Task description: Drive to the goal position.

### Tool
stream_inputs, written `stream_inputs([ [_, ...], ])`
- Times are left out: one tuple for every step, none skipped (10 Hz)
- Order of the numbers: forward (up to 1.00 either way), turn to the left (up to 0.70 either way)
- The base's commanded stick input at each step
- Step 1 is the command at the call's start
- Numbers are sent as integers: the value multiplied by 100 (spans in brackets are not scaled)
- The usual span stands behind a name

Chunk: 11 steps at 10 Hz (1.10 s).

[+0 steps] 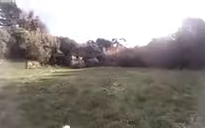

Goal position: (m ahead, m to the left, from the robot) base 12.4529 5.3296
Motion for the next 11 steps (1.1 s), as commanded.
stream_inputs([
  [70,0],
  [70,0],
  [70,0],
  [70,0],
  [70,0],
  [70,0],
  [70,0],
  [70,0],
  [70,0],
  [70,0],
  [70,3],
])
